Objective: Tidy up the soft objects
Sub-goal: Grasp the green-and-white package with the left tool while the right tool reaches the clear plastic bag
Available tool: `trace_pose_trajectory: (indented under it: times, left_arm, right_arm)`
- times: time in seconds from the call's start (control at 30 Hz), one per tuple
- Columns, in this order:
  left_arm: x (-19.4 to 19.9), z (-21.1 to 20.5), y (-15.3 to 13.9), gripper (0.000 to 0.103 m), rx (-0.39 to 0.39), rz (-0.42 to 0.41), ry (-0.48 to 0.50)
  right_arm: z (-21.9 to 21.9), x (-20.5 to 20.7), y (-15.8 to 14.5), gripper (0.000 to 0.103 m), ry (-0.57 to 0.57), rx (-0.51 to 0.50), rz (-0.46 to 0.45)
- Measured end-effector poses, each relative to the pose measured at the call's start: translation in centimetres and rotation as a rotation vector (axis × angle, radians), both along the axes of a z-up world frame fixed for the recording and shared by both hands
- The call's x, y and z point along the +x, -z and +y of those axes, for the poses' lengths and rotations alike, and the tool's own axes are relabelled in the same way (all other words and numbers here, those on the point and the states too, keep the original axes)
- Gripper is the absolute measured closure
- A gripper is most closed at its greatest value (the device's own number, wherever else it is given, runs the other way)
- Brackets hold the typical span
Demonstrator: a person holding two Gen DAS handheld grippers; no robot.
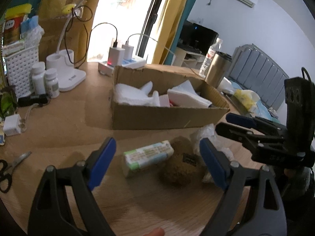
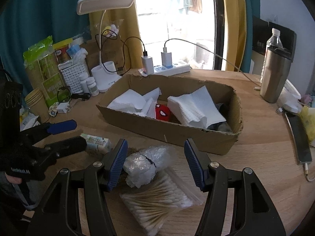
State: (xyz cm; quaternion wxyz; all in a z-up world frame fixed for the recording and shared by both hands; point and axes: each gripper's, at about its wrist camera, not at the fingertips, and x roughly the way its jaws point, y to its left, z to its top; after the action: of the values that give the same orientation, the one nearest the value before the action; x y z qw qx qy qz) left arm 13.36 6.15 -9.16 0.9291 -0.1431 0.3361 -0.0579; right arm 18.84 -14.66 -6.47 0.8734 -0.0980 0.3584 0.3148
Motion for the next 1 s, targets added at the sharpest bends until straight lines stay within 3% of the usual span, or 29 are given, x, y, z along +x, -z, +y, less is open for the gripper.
trace_pose_trajectory:
  times: [0.63,1.0]
  left_arm:
    - [2.7,-0.9,2.7,0.015,0.027,0.104,-0.026]
    - [3.3,-1.2,3.7,0.016,0.045,0.147,-0.037]
  right_arm:
    - [1.5,1.3,2.8,0.041,-0.078,-0.002,0.092]
    - [1.2,1.4,3.2,0.05,-0.103,-0.003,0.107]
